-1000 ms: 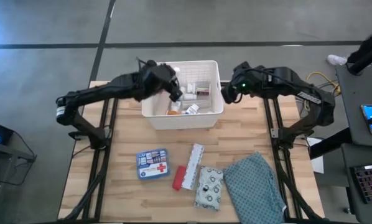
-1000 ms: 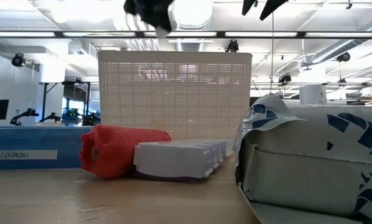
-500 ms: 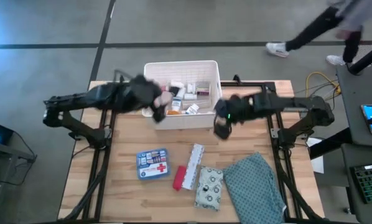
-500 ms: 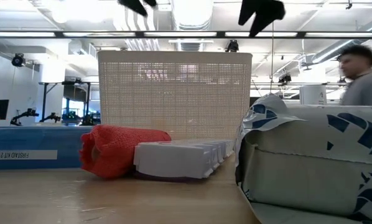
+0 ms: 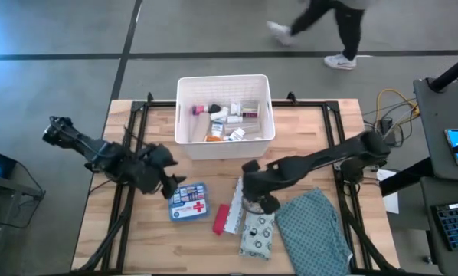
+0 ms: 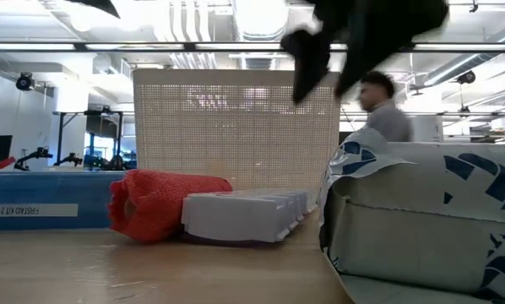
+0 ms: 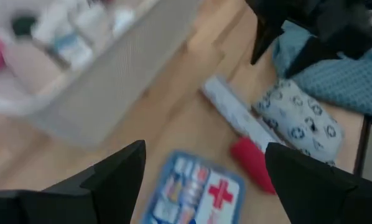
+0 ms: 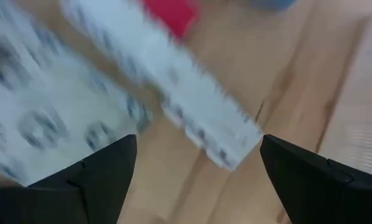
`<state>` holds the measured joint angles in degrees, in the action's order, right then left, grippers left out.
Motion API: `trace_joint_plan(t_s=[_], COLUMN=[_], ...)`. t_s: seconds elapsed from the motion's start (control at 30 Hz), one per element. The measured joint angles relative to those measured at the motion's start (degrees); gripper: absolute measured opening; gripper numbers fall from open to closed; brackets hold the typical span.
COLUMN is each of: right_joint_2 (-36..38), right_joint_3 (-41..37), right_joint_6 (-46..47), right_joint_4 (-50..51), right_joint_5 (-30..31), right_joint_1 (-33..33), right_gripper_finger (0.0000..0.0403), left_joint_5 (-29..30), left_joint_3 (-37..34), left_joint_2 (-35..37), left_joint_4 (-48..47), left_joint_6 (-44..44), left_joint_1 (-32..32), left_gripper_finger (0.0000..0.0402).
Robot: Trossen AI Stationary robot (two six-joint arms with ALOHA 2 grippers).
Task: Pick & place medical supplies in basket/bin
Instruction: Put the white organizer into the white bin
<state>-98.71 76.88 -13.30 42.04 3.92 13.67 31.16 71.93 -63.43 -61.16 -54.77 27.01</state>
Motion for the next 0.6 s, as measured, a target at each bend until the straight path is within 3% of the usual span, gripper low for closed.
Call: trace_joint_plan(t_s=[0.23, 0.4, 0.6], right_joint_2=[-11.38, -17.24, -19.55], right_joint_3=[6.18, 11.64, 12.88], right_joint_6=[-12.74, -19.54, -19.28], right_joint_4=[5.62, 5.57, 5.76], right_joint_5=[2.04, 8.21, 6.32], right_joint_1=[-0.13, -0.43, -2.41], right_gripper_finger=[0.0352, 0.0363, 0.0363], left_joint_5=[0.06, 0.44, 0.43], left_joint_3=[-6.47, -6.92, -6.43], left_joint_2=[-0.21, -2.25, -3.89], left_joint_4=[0.73, 1.04, 1.01], left_joint_6=[-13.95, -17.64, -17.85], left_joint_1=[7.66, 9.97, 10.60], left_gripper_finger=[0.0306, 0.0306, 0.0306])
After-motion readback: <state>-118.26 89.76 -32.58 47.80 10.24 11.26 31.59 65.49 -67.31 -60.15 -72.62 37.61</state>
